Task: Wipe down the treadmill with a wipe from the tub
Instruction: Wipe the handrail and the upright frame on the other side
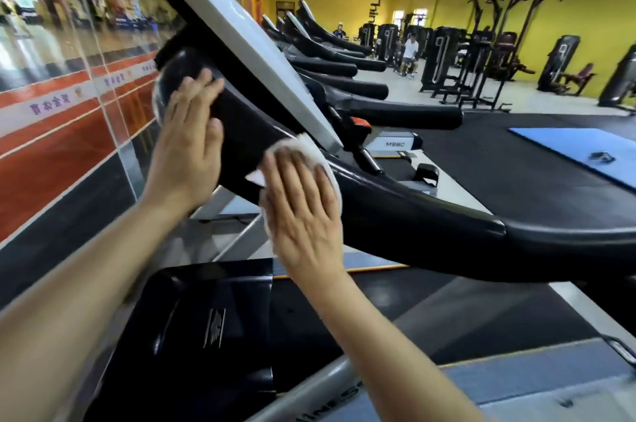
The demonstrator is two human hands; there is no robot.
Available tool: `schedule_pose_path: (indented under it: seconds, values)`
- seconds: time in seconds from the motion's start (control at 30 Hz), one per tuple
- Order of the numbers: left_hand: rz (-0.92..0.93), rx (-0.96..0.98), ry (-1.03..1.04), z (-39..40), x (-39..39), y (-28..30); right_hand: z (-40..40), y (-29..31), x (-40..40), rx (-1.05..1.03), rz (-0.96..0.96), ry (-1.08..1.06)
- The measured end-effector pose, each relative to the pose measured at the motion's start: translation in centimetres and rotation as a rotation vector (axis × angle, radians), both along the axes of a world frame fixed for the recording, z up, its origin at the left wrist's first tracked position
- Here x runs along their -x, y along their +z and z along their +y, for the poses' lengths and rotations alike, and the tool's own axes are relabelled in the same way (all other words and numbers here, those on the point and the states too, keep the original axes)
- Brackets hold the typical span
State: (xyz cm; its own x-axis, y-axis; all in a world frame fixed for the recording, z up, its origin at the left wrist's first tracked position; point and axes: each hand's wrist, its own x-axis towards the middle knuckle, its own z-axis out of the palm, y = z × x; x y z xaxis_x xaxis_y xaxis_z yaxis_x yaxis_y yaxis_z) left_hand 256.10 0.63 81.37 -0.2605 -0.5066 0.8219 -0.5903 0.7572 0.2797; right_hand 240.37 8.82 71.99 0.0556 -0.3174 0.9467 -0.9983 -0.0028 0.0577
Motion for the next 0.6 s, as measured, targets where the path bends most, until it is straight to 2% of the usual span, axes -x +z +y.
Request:
schedule_pose_path:
  seconds: [0.17, 0.3, 0.37, 0.5, 0.53, 0.6]
  values:
    - [-0.038, 0.077, 0.063, 0.7, 1.4, -0.4, 4.6, -7.3, 10.1, 0.004, -0.266, -0.177]
    - [-0.199, 0.219, 0.043, 2.6, 4.2, -1.0, 4.0, -5.6, 9.6, 0.074, -0.507, -0.258]
    - [-0.277, 0.274, -0.010, 3.9, 6.1, -1.5, 3.5, -4.2, 7.8, 0.050, -0.491, -0.192]
    - [-0.445, 0.356, -0.077, 5.9, 9.8, -3.6, 4.7, -3.3, 9.1, -0.057, -0.226, -0.084]
    - [-0.468, 0.368, -0.061, 6.2, 10.3, -4.1, 5.2, -3.8, 10.8, -0.063, -0.221, -0.090]
    - [-0.463, 0.361, -0.019, 6.4, 10.8, -4.7, 6.4, -5.0, 15.2, -0.043, -0.344, -0.172]
